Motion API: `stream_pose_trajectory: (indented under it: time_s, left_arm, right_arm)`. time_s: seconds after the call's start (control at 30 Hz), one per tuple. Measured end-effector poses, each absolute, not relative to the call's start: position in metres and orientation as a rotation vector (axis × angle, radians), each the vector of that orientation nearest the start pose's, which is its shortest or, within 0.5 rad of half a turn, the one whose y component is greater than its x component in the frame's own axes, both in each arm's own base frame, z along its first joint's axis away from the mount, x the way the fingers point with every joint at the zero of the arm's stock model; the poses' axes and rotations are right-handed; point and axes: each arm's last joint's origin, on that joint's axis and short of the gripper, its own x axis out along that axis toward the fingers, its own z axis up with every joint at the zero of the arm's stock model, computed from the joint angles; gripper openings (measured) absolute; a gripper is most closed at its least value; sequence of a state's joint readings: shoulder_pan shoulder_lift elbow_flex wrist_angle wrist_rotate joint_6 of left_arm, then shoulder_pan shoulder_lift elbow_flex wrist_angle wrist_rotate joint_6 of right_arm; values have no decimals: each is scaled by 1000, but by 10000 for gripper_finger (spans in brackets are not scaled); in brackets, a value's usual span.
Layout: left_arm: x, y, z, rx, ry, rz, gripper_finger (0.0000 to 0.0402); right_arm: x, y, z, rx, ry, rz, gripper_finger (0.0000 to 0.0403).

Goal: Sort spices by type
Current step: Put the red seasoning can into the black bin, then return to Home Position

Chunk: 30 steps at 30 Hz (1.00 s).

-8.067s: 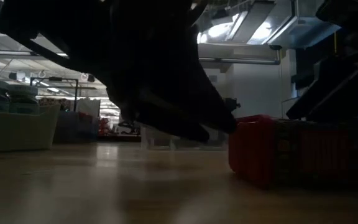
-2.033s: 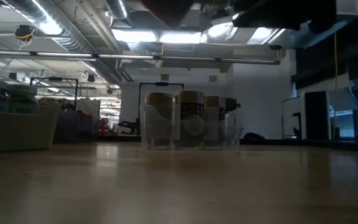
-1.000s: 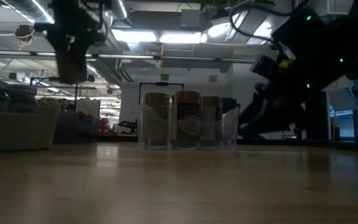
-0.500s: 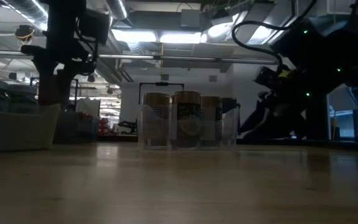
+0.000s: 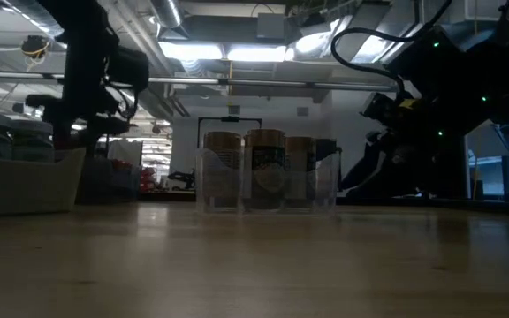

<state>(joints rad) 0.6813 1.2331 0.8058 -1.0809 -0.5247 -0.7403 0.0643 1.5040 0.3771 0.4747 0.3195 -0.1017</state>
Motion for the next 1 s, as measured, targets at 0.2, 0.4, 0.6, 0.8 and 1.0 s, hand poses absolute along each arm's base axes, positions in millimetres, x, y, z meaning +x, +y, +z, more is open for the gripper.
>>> stream_pose_trajectory:
  time_s: [0.2, 0.4, 0.6, 0.8, 1.0]
  left_arm:
    - [130, 131, 197, -666, 1175, 1464, 196]
    - [126, 133, 193, -669, 1193, 1469, 218]
    - [122, 135, 193, -675, 1220, 1467, 288]
    - [127, 136, 211, -666, 1217, 1454, 293]
    - [146, 132, 247, -575, 1142, 1354, 291]
  right_arm:
    - [238, 6, 114, -222, 650, -213, 310]
    - [238, 6, 114, -222, 650, -213, 310]
    - [238, 6, 114, -222, 650, -213, 310]
    - [238, 6, 114, -222, 650, -214, 310]
    - [238, 6, 114, -217, 650, -212, 310]
